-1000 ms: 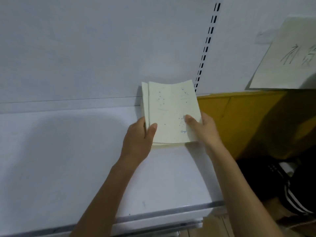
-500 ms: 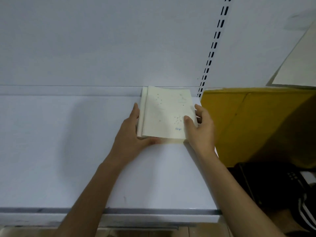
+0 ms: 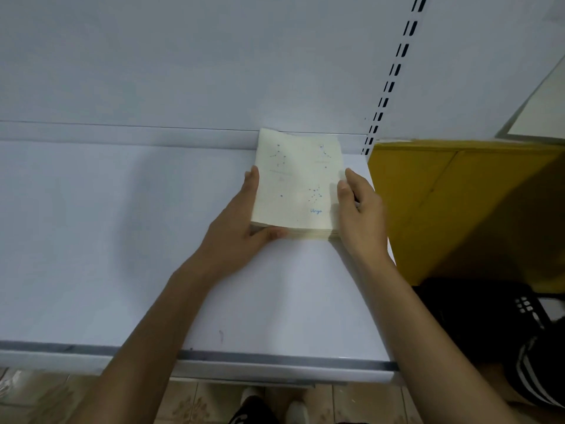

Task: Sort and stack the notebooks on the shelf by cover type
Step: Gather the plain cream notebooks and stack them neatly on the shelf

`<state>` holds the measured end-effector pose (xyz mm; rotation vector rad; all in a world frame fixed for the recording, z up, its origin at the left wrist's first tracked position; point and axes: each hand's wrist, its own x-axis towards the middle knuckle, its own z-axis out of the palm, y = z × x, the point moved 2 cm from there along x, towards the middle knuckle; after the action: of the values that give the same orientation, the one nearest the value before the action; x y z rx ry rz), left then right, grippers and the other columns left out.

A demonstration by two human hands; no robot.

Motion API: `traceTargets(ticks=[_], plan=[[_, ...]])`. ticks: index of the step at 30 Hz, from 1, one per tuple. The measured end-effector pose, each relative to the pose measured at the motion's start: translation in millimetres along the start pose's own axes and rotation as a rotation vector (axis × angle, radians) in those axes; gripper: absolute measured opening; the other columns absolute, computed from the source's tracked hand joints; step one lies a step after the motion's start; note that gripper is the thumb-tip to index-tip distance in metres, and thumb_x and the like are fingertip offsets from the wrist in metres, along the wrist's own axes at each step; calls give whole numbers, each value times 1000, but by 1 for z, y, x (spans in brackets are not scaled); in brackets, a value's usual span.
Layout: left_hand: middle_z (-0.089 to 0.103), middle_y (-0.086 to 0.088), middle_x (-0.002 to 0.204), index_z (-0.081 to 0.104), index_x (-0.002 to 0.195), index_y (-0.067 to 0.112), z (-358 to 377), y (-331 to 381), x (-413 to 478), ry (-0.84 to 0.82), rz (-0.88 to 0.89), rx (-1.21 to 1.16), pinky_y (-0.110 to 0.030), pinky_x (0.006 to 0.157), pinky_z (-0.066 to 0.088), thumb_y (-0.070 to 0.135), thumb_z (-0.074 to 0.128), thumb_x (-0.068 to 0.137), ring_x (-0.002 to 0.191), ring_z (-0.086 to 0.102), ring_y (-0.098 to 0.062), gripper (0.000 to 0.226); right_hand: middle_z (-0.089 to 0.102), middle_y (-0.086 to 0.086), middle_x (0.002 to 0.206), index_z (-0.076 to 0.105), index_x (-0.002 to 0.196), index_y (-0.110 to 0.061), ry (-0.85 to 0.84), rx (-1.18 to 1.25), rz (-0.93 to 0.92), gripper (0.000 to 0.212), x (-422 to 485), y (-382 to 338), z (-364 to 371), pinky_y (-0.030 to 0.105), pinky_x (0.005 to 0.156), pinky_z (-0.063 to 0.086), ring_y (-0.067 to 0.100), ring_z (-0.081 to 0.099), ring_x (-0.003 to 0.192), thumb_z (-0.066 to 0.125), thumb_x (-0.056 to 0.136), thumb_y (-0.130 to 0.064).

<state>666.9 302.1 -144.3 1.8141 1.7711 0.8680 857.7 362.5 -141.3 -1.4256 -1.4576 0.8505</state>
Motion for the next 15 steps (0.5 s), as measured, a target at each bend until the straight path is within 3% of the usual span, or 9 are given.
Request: traceTargets(ticks=[3,6,8,11,13,15], plan=[[12,16,157,-9,148,39,-1,-5,-1,-20,-38,-40,-35,116,23,47,66,81,142,19,-6,101,52,-5,139,48,138,-17,-1,-23,-9,39,-1,0,0,38,107,39,11,46,129,43,100,-27],[8,20,157,-8,148,39,-1,-3,1,-4,-59,3,-26,112,19,64,65,67,139,15,2,112,55,-6,135,52,134,-18,0,-34,-5,37,-2,-1,-1,37,103,43,12,51,124,47,99,-25],[2,17,158,-10,148,37,0,0,1,7,-31,46,-23,108,17,71,56,61,141,10,0,114,58,-8,129,56,130,-19,7,-21,3,34,-1,-1,-1,30,97,45,10,53,118,49,97,-22],[-4,5,159,-16,141,38,2,3,1,20,7,106,-27,106,18,72,49,60,144,7,-8,109,62,-9,114,60,118,-21,25,23,11,28,0,2,-3,6,72,42,-2,55,95,49,94,-11],[0,3,159,-13,145,35,1,4,3,12,-13,123,-32,112,18,76,48,57,144,9,-11,115,62,-8,109,60,113,-21,42,62,24,28,1,2,-5,3,63,40,-5,54,85,49,92,-7],[4,6,159,-8,149,32,-2,4,7,-12,-54,134,-38,115,19,81,48,53,144,13,-13,121,61,-5,112,60,113,-20,33,56,28,27,2,2,-4,9,69,42,2,55,91,49,92,-8]])
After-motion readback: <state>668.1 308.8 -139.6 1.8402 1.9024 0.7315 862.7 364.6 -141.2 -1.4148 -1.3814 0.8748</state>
